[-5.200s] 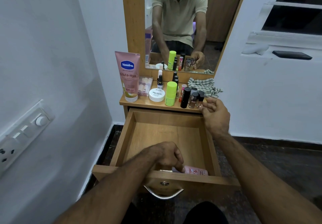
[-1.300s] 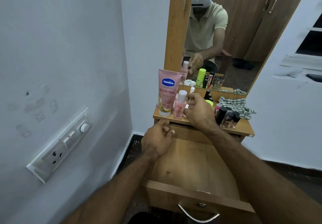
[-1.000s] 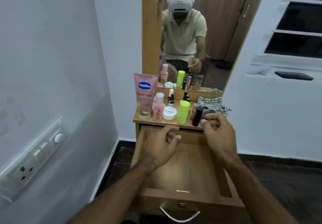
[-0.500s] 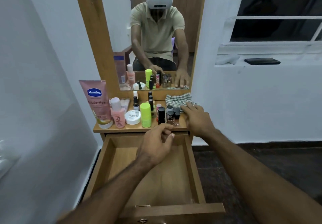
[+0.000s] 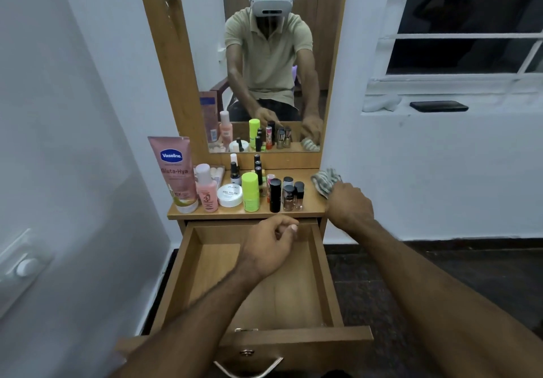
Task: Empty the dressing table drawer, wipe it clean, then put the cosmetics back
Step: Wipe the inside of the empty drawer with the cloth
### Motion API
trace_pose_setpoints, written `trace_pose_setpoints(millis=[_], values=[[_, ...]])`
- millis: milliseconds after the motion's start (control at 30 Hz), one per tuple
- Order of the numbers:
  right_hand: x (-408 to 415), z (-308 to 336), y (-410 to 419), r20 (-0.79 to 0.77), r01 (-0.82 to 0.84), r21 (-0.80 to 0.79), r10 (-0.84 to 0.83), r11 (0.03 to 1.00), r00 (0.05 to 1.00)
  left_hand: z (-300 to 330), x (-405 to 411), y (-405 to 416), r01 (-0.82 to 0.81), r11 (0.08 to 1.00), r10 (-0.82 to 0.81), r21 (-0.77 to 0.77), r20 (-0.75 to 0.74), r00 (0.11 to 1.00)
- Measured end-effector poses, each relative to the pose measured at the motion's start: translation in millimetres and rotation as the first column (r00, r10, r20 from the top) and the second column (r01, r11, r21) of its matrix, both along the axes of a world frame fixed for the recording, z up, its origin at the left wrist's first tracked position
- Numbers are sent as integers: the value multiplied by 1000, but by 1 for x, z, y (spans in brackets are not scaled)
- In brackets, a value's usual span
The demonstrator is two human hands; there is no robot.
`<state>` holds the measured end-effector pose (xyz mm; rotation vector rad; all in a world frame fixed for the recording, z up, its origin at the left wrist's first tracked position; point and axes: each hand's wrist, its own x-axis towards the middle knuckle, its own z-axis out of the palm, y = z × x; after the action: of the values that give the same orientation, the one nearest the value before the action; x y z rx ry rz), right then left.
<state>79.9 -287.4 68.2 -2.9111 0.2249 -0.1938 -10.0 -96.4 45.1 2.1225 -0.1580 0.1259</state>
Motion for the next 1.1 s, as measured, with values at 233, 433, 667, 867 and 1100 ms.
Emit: trace_pose_setpoints(millis=[233, 433, 667, 867, 1100], values=[[-95, -1, -9, 30, 2, 439, -17, 898, 999, 12, -31, -12, 16, 940, -147, -341, -364, 920], [-158, -5, 47, 87, -296, 575, 302, 763, 949, 20, -48, -5, -94, 901, -85, -424, -385, 919], [-158, -5, 62, -101, 35, 942, 183, 335, 978, 29, -63, 48, -70, 895, -160, -440, -464, 871], [-159, -15, 80, -117, 81, 977, 176, 196, 977, 11, -65, 60, -179, 938, 66, -296, -357, 932], [-154, -21, 82, -207, 188, 973, 142, 134, 968, -8, -62, 61, -209, 891, 71, -403, -332, 941]])
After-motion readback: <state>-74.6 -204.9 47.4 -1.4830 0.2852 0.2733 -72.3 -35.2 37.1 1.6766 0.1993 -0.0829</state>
